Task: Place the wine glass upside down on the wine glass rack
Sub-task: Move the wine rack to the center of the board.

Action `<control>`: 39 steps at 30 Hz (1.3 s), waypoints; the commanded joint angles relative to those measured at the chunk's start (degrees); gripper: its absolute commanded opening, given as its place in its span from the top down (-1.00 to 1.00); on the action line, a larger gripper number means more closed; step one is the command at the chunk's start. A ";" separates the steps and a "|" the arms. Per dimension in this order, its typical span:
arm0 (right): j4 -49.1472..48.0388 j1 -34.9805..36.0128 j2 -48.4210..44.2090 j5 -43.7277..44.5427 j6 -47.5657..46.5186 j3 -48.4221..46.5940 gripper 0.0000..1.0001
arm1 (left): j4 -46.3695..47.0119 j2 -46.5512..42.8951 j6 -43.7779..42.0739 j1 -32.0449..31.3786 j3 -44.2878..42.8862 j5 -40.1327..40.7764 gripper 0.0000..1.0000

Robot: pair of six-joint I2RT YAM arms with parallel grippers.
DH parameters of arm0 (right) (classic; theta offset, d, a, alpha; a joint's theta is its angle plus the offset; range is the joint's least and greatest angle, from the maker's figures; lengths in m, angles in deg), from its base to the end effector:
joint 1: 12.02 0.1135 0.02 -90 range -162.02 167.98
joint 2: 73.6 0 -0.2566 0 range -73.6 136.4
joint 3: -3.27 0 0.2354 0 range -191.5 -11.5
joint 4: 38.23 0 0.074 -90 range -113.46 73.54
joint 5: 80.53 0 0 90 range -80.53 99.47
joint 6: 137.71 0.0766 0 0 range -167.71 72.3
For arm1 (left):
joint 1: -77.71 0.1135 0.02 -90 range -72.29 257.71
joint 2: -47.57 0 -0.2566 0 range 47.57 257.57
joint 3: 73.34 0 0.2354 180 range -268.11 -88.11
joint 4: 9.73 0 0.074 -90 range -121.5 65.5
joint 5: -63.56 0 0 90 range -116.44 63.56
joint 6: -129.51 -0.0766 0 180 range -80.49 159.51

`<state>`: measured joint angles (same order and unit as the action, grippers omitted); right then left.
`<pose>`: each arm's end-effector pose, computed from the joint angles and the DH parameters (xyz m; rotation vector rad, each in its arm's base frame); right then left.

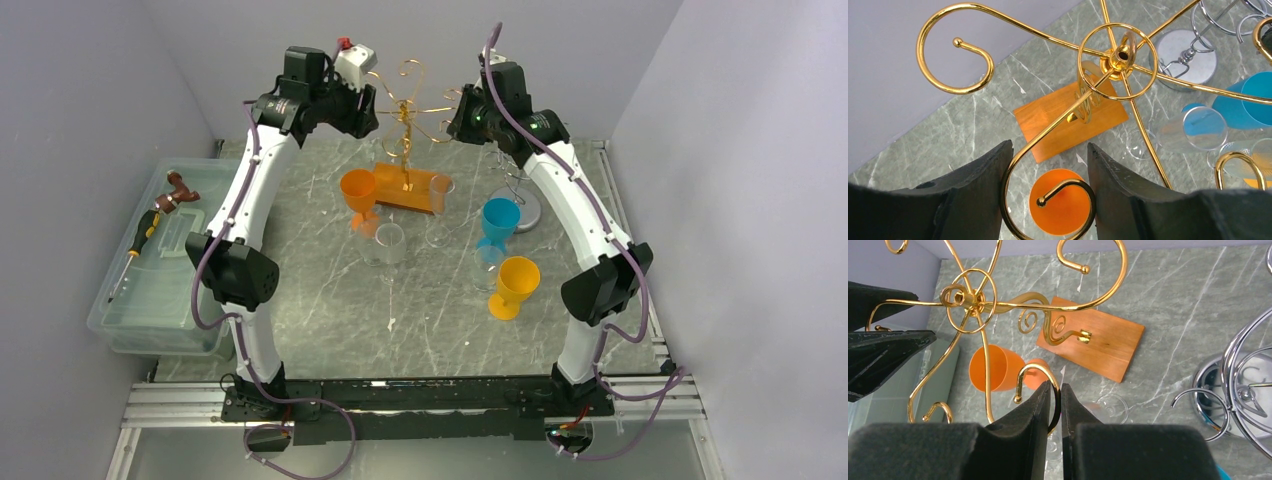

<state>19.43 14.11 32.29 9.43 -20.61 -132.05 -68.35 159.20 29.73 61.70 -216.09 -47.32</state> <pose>0.3842 0.1885 0.4047 0.0174 2.1135 0.5670 0.4204 -0.1490 0.4065 0.6751 1.9304 -0.4409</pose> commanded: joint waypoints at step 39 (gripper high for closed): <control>0.71 8.94 -9.43 -2.30 0.93 4.92 0.83 | -1.91 -16.99 0.20 -7.81 14.09 8.49 0.56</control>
<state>26.23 20.37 24.62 11.07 -19.35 -125.58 -75.52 143.77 28.81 56.45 -204.61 -35.32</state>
